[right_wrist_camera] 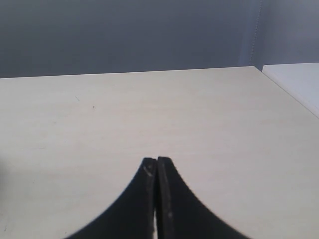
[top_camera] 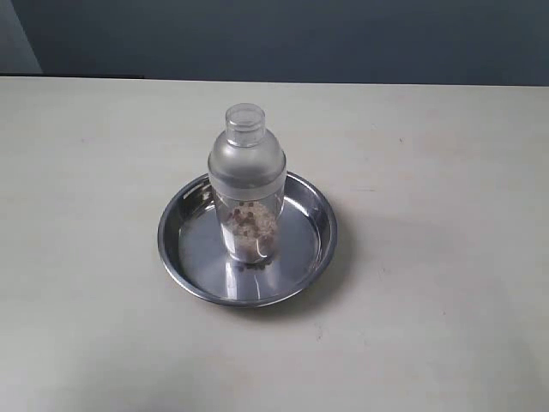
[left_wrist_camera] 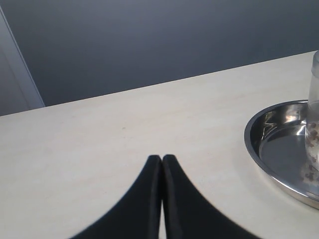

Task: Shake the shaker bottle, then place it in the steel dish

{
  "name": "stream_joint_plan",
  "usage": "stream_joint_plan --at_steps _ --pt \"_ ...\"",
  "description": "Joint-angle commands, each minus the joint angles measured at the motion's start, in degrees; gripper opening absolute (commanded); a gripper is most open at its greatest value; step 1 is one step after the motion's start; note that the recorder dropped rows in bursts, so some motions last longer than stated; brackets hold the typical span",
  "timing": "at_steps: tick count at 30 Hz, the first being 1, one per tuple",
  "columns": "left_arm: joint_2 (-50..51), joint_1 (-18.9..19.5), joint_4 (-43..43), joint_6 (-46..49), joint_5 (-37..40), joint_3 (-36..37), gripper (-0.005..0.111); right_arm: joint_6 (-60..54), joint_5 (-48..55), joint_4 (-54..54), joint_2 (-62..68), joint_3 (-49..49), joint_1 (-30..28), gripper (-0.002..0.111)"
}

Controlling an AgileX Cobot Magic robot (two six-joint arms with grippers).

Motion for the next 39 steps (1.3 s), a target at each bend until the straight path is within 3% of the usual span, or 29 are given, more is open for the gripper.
stream_joint_plan --at_steps 1,39 --pt "-0.28 0.23 -0.56 0.03 0.04 0.23 0.0 -0.11 -0.72 0.04 -0.27 0.07 -0.27 -0.001" --pt "-0.28 0.23 -0.56 -0.08 0.18 0.23 0.0 -0.11 -0.72 0.04 -0.27 0.07 -0.27 -0.001"
